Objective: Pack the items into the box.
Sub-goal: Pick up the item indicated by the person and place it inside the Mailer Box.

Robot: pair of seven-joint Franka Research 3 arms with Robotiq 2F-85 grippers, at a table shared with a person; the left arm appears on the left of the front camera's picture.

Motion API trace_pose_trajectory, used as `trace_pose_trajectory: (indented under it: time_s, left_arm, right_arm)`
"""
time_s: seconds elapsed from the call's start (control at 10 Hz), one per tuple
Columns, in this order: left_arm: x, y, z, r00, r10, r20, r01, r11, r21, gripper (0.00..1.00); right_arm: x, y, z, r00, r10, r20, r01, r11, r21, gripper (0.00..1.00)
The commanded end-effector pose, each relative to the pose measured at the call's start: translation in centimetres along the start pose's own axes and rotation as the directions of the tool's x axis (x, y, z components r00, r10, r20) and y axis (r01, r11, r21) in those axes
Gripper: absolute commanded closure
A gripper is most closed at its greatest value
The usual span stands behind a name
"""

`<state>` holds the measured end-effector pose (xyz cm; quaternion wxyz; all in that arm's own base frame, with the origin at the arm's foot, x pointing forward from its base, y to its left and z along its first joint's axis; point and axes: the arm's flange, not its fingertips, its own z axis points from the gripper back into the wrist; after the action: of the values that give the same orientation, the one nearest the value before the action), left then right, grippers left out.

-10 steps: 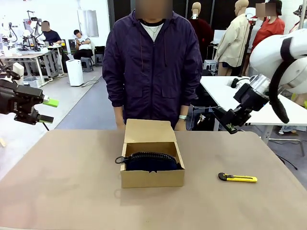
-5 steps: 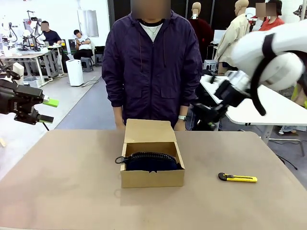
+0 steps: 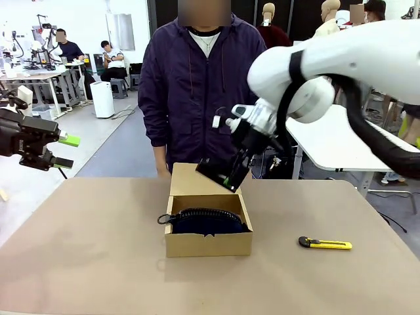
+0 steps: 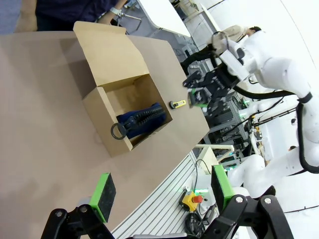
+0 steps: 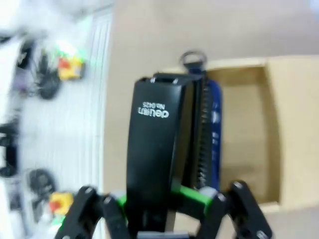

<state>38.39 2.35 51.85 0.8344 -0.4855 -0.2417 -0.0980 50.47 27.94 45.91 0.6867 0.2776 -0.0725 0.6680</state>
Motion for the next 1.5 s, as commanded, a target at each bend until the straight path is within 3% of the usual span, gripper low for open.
trace_pose_trajectory:
  time_s: [0.0,0.2,0.4,0.7,1.3,1.4]
  left_arm:
    - [0.0,0.0,0.3,1.0,-0.006,-0.006,0.006,1.0,-0.006,0.0]
    - [0.0,0.0,0.3,1.0,-0.006,-0.006,0.006,1.0,-0.006,0.0]
    - [0.0,0.0,0.3,1.0,-0.006,-0.006,0.006,1.0,-0.006,0.0]
    - [0.0,0.0,0.3,1.0,-0.006,-0.006,0.006,1.0,-0.006,0.0]
    - [0.0,0.0,0.3,1.0,-0.006,-0.006,0.006,1.0,-0.006,0.0]
    - [0.0,0.0,0.3,1.0,-0.006,-0.006,0.006,1.0,-0.006,0.0]
  right_arm:
    - [-0.3,-2.6,-1.2,0.987,0.119,-0.112,-0.106,0.988,0.114,1.0]
    - [-0.8,-3.8,-4.4,0.954,0.202,-0.224,-0.173,0.975,0.142,1.0]
    - [-1.0,-5.4,-6.2,0.95,0.17,-0.261,-0.157,0.985,0.069,1.0]
    - [-0.9,-6.2,-6.5,0.973,0.11,-0.203,-0.116,0.993,-0.014,1.0]
    - [-0.9,-7.0,-7.4,0.968,0.094,-0.232,-0.117,0.989,-0.087,1.0]
    - [-1.0,-7.0,-7.4,0.968,0.093,-0.234,-0.115,0.99,-0.082,0.5]
